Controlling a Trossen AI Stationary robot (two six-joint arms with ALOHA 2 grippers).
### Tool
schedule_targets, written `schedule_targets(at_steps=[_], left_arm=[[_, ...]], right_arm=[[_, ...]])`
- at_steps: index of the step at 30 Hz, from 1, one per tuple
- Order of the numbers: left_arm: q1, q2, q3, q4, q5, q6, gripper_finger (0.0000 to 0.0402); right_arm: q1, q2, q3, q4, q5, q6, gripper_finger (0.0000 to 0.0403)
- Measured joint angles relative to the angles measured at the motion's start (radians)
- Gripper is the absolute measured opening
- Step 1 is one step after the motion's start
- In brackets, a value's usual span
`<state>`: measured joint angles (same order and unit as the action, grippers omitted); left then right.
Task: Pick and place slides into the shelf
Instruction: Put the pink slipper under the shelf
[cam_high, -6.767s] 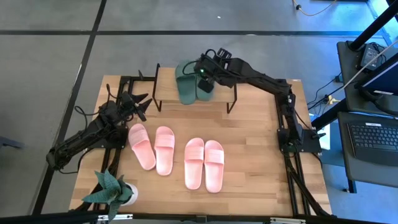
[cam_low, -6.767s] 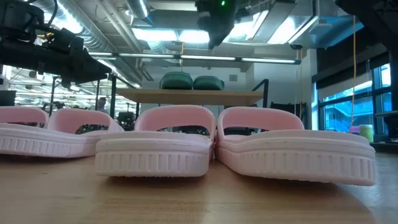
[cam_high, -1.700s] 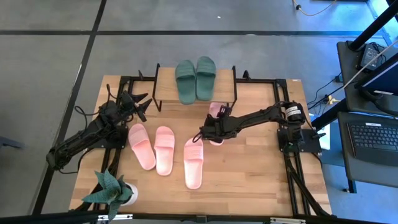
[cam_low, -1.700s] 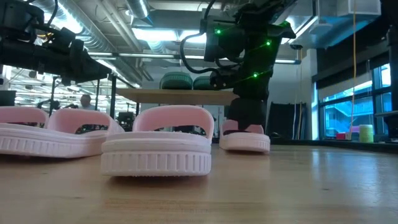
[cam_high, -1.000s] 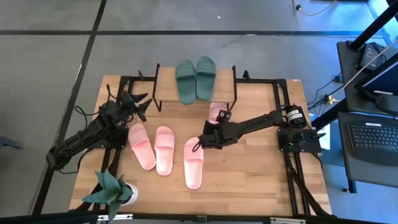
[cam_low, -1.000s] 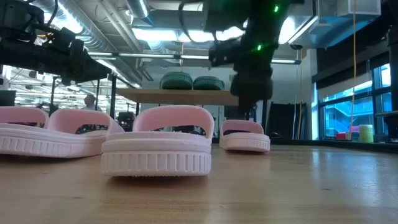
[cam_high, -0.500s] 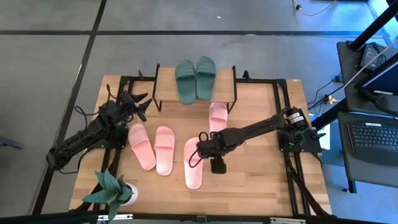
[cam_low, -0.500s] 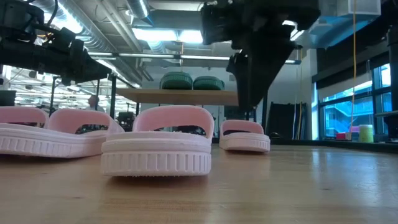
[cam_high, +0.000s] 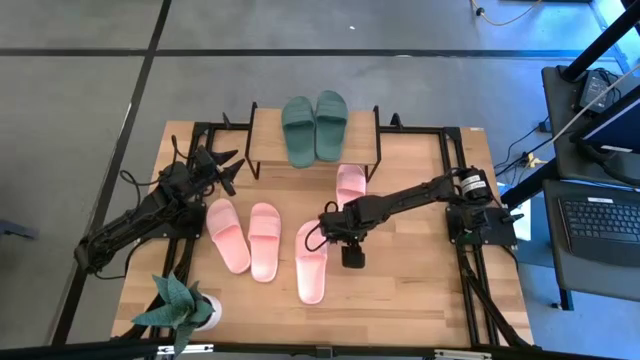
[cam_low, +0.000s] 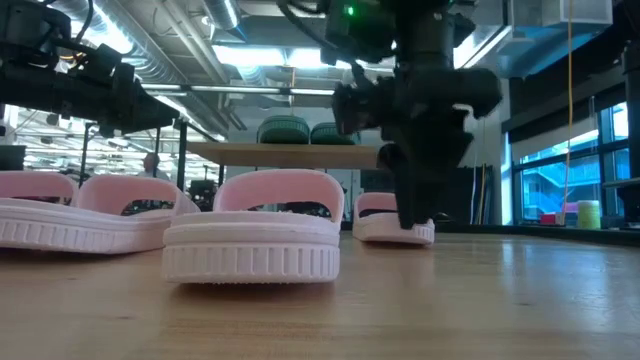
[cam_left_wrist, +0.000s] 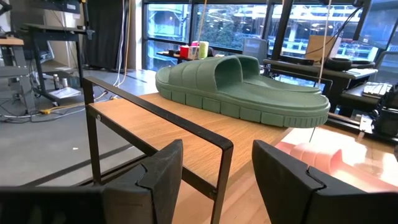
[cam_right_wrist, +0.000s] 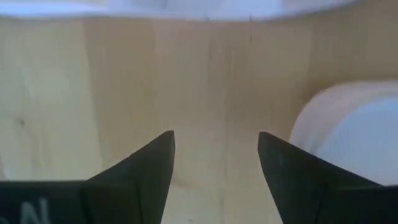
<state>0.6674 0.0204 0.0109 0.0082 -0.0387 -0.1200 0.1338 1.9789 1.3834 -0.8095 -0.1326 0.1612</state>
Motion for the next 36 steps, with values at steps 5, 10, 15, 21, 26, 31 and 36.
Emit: schedule_targets(at_steps=[5,10,15,21,26,31,36], left_arm=[[0.0,0.0,0.0,0.0,0.0,0.0,0.0186],[0.0,0.0,0.0,0.0,0.0,0.0,0.0186],[0.0,0.0,0.0,0.0,0.0,0.0,0.0186],[0.0,0.0,0.0,0.0,0.0,0.0,0.0186],[0.0,0.0,0.0,0.0,0.0,0.0,0.0186],[0.0,0.0,0.0,0.0,0.0,0.0,0.0186],[0.0,0.0,0.0,0.0,0.0,0.0,0.0186]], right_arm=[[-0.027,0.0,-0.022,-0.002,0.007,-0.003,0.0232],[-0.055,0.0,-0.022,-0.003,0.098,-0.014,0.0232],[-0.099,0.0,-0.022,-0.01,0.146,-0.053,0.0232],[-0.164,0.0,-0.022,-0.025,0.196,-0.066,0.0232],[-0.214,0.0,-0.022,-0.025,0.195,-0.099,0.0232],[-0.242,0.0,-0.022,-0.024,0.195,-0.115,0.0232],[-0.257,0.0,-0.022,-0.021,0.224,-0.118,0.0232]])
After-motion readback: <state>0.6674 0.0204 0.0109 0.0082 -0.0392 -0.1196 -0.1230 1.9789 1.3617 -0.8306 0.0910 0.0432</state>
